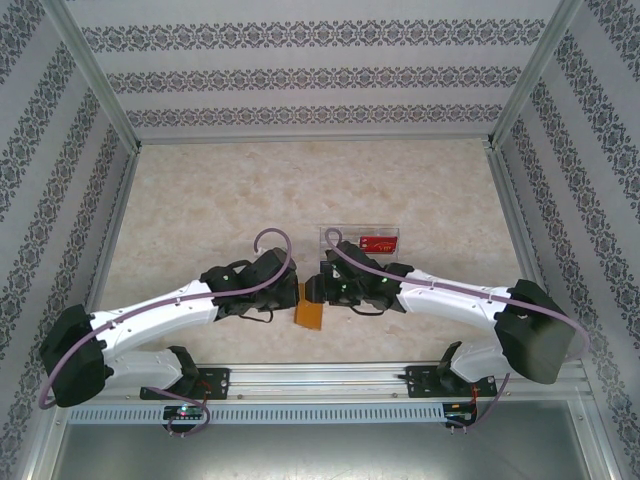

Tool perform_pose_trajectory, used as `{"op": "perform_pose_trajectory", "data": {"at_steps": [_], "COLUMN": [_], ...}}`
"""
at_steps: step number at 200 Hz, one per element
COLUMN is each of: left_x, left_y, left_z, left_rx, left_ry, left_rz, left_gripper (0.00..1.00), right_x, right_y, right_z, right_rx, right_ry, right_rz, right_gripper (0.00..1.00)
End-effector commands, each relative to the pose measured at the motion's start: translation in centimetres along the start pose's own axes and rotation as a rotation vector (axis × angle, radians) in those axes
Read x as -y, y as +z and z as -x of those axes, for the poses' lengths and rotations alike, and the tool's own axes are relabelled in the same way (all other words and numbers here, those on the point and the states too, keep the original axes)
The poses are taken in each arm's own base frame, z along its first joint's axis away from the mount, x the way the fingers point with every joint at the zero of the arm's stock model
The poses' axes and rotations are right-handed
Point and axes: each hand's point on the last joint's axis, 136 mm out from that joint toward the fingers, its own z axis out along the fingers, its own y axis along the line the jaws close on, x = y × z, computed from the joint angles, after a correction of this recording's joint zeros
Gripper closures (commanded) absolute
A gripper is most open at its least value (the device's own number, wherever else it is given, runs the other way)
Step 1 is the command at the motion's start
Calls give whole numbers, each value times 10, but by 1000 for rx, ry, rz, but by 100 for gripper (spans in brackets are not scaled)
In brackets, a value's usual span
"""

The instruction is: Take the credit cards out of the card holder

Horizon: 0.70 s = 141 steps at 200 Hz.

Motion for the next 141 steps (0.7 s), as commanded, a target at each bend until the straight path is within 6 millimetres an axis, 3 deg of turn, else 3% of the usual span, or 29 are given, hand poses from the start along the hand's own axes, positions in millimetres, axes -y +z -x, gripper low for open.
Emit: {"op": "perform_pose_trajectory", "data": {"at_steps": [1,115,141], "left_x": [18,13,10], "left_y": [-14,-24,-26], "left_z": [12,11,11], "left_rx": [32,50,55], "left_ry": [23,15,13], "left_rz": [-70,-76,-64], "left_gripper": [100,100,100], "right_x": [5,5,14], "right_y": [3,11,10], "right_z": [-7,-13,-14], "right_rx": [-28,-55,-52], "right_ry": [-22,-36,-36], "right_rz": [-48,-66,-101], "right_gripper": [39,40,58]}}
